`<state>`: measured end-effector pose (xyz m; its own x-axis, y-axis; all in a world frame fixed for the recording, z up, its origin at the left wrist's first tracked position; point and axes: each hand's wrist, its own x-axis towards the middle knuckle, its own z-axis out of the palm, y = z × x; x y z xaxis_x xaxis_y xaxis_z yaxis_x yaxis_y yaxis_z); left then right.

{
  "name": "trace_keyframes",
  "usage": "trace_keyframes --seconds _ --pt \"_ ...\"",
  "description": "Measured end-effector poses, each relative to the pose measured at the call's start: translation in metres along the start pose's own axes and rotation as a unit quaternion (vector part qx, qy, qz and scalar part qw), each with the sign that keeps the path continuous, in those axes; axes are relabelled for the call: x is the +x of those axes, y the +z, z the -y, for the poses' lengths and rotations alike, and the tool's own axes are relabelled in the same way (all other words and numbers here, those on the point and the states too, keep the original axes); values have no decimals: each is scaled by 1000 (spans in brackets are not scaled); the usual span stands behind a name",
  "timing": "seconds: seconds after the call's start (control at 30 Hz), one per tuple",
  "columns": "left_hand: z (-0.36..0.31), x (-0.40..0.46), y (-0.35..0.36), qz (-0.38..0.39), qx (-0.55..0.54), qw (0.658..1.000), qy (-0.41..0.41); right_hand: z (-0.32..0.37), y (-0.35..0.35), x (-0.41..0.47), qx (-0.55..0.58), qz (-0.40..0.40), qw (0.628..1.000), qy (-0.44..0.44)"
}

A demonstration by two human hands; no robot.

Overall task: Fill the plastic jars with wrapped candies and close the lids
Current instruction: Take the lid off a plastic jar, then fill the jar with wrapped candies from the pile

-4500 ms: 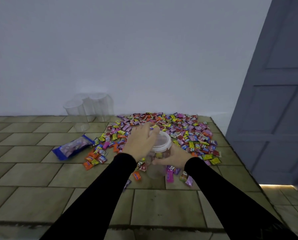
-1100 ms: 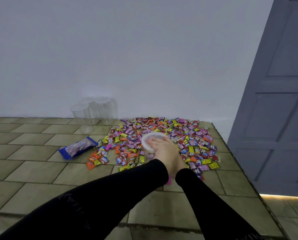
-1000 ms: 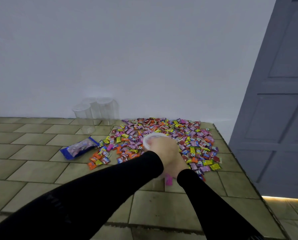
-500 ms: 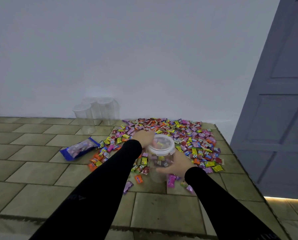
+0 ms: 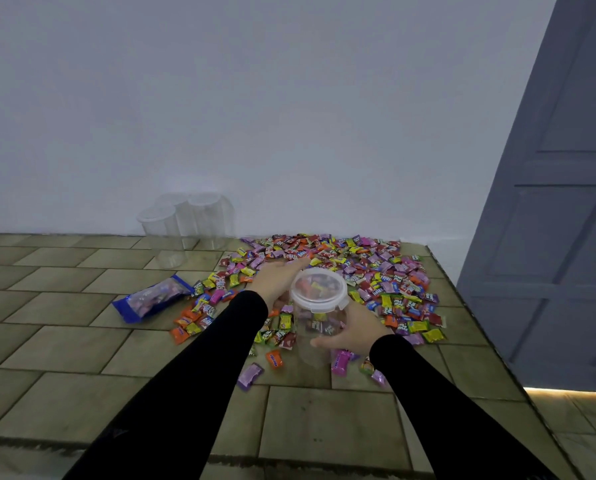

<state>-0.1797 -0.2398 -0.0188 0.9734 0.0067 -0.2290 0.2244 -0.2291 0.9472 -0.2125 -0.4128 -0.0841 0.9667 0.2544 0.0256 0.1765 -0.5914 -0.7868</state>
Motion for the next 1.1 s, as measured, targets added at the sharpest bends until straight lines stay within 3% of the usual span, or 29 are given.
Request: trace_keyframes --seconds 0.13,0.33,0.47,0.6,0.83,1.1 --pt "-4 -15 -7 -9 28 999 31 -3 2 2 -12 -1 1000 8" --pt "-21 -29 -2 -67 26 985 156 1 1 -3 0 -1 1000 14" --pt "-31 -46 -4 -32 52 970 233 2 1 -4 29 -2 999 29" --pt "-25 -61 -26 37 156 944 288 0 2 -9 29 -7 999 36" --pt "18 -73 -42 146 365 882 259 0 -1 -12 65 -15 998 19" --pt "65 -81 -19 178 484 832 204 -7 -1 -8 65 -6 997 29"
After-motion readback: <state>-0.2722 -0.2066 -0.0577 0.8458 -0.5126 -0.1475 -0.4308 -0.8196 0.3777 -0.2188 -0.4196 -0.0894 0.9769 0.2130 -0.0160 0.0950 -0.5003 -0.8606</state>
